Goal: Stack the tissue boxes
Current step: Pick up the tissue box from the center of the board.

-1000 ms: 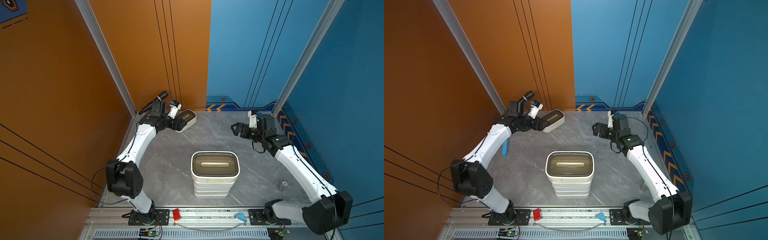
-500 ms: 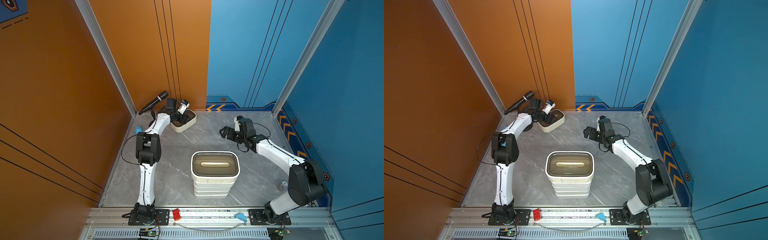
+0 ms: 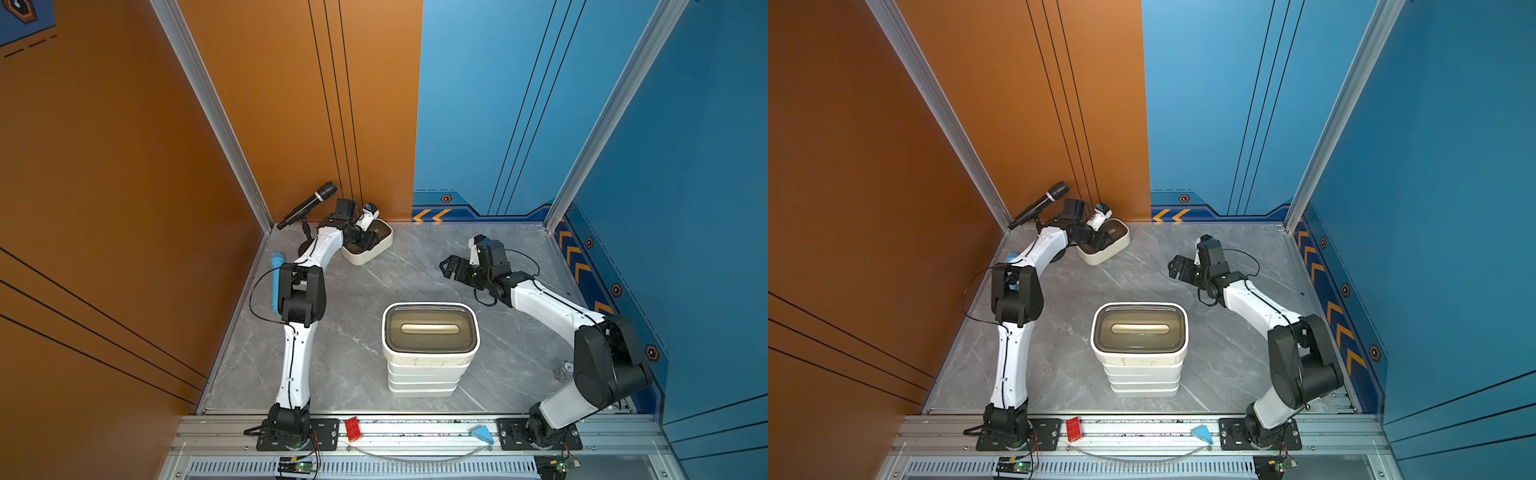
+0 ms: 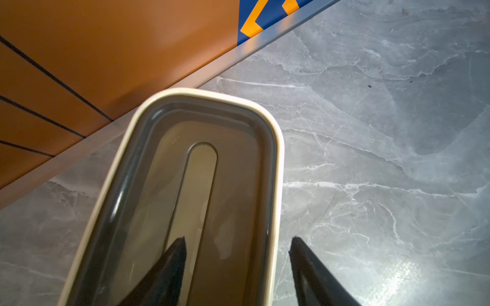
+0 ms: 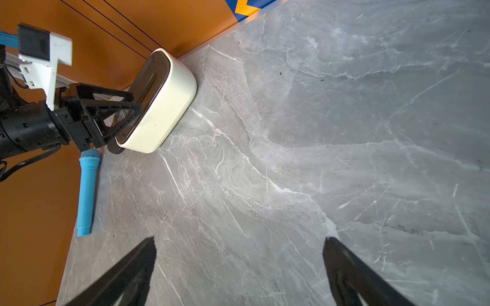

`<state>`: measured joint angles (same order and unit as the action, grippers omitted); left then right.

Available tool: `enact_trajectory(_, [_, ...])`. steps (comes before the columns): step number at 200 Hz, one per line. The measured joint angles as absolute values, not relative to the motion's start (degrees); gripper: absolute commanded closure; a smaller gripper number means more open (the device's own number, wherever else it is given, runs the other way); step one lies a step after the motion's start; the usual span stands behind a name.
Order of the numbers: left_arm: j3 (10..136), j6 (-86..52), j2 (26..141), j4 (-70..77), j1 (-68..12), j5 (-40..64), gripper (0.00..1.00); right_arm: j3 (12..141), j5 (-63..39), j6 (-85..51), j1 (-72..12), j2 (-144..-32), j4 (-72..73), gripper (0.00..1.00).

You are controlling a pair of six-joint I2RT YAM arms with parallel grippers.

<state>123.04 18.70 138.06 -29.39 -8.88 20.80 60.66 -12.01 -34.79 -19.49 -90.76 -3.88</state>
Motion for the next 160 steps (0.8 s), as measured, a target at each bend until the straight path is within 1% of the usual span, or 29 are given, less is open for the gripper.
enact_trajectory(55, [123.1,18.7,139.1,-29.9,-8.9,20.6,0.35,60.7,-12.0,-35.9,-19.2,-91.0,-3.8,0.00])
enact_trajectory(94, [124.7,19.5,140.1,-31.1,-8.9,20.1,0.31,60.7,-12.0,-36.1,-18.9,-91.2,-3.8,0.00])
enact_trajectory(130, [127.1,20.1,141.9,-32.9,-8.9,19.5,0.32,60.7,-12.5,-36.4,-19.0,-91.2,-3.8,0.00])
enact_trajectory(160, [128.3,20.2,142.8,-34.5,-8.9,19.4,0.35,60.7,-13.0,-36.5,-19.0,-91.3,-3.8,0.00])
